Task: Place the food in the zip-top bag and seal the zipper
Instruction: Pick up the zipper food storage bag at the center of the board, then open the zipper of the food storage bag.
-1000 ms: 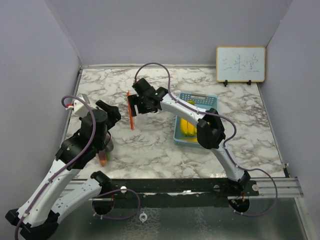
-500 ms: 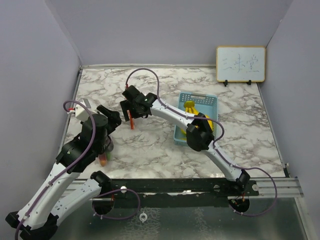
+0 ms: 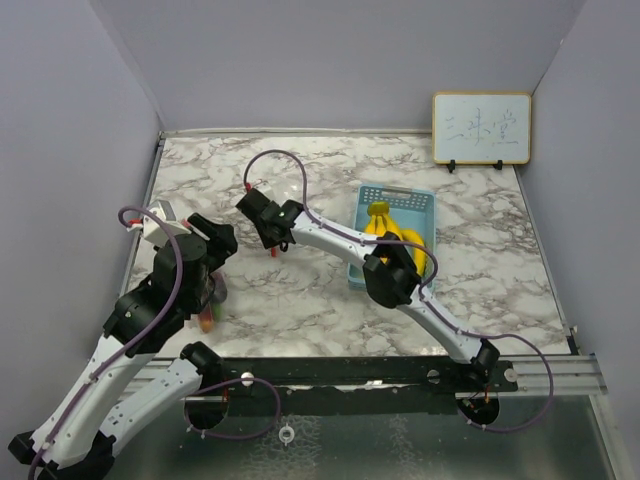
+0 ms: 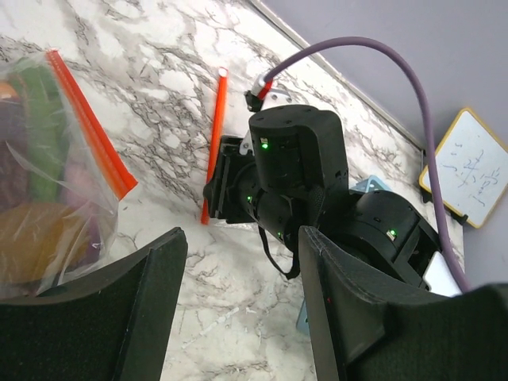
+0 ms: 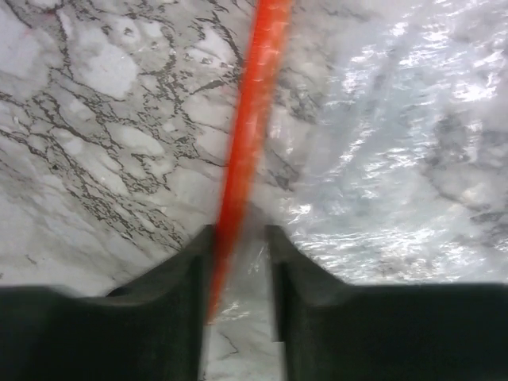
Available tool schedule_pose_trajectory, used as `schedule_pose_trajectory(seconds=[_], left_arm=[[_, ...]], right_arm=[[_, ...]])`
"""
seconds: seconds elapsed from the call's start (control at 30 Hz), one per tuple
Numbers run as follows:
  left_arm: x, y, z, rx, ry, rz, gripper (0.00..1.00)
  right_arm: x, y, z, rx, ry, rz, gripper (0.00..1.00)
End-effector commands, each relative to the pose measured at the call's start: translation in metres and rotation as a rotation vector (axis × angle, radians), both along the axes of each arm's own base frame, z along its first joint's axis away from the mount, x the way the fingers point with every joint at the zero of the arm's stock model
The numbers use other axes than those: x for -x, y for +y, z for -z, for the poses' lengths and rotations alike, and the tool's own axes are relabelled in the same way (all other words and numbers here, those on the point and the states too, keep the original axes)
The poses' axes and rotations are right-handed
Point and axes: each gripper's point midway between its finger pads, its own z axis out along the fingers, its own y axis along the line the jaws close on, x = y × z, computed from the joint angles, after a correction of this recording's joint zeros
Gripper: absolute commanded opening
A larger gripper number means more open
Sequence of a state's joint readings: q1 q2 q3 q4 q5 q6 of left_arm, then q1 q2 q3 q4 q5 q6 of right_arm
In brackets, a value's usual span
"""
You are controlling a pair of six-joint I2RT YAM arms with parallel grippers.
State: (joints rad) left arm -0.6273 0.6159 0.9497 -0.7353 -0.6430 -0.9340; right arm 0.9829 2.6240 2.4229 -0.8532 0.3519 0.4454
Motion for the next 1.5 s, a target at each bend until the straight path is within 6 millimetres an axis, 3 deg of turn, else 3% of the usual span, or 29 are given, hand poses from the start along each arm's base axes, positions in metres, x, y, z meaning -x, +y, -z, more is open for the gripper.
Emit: schedule_pose_trajectory(seconds=[0.0, 0.07, 0.13, 0.27, 0.4, 0.5, 0.63, 0.77, 1.03, 1.3, 1.47], left_arm=[[0.006, 0.013, -0.012, -0.028, -0.035, -0.024, 0.61], [0.006, 0.014, -0.012, -0.040, -0.036, -0.022, 0.62], [0.005, 0.013, -0.010, -0.044, -0.033, -0.019, 0.62], [-0.001, -0.001, -0.004, -0.025, -0.034, 0.031, 0.62], [-0.009, -0.022, 0.003, 0.013, -0.035, 0.098, 0.62], [-0.015, -0.040, 0.002, 0.063, -0.062, 0.156, 0.62], [-0.022, -0.066, -0.001, 0.158, -0.111, 0.239, 0.61], [-0.029, -0.085, -0.003, 0.263, -0.145, 0.280, 0.63], [-0.050, -0.093, -0.044, 0.495, -0.286, 0.225, 0.67], [-0.075, -0.114, -0.014, 0.631, -0.163, 0.254, 0.62], [-0.092, -0.119, -0.012, 0.693, -0.151, 0.273, 0.60]], right_arm=[[0.012, -0.043, 0.038, 0.159, 0.065, 0.034, 0.07], [0.016, -0.047, 0.031, 0.152, 0.063, 0.035, 0.02], [0.015, -0.045, 0.011, 0.105, 0.046, 0.028, 0.02], [0.015, -0.033, -0.062, -0.089, -0.023, -0.017, 0.02], [0.018, -0.045, -0.145, -0.279, -0.098, 0.003, 0.02], [0.024, -0.059, -0.182, -0.366, -0.125, 0.013, 0.02], [0.030, -0.073, -0.215, -0.485, -0.139, 0.033, 0.02], [0.036, -0.079, -0.229, -0.551, -0.124, 0.012, 0.02], [0.055, -0.081, -0.250, -0.620, -0.114, -0.054, 0.02], [0.072, -0.090, -0.270, -0.655, -0.134, -0.111, 0.02], [0.080, -0.091, -0.275, -0.670, -0.131, -0.148, 0.02]])
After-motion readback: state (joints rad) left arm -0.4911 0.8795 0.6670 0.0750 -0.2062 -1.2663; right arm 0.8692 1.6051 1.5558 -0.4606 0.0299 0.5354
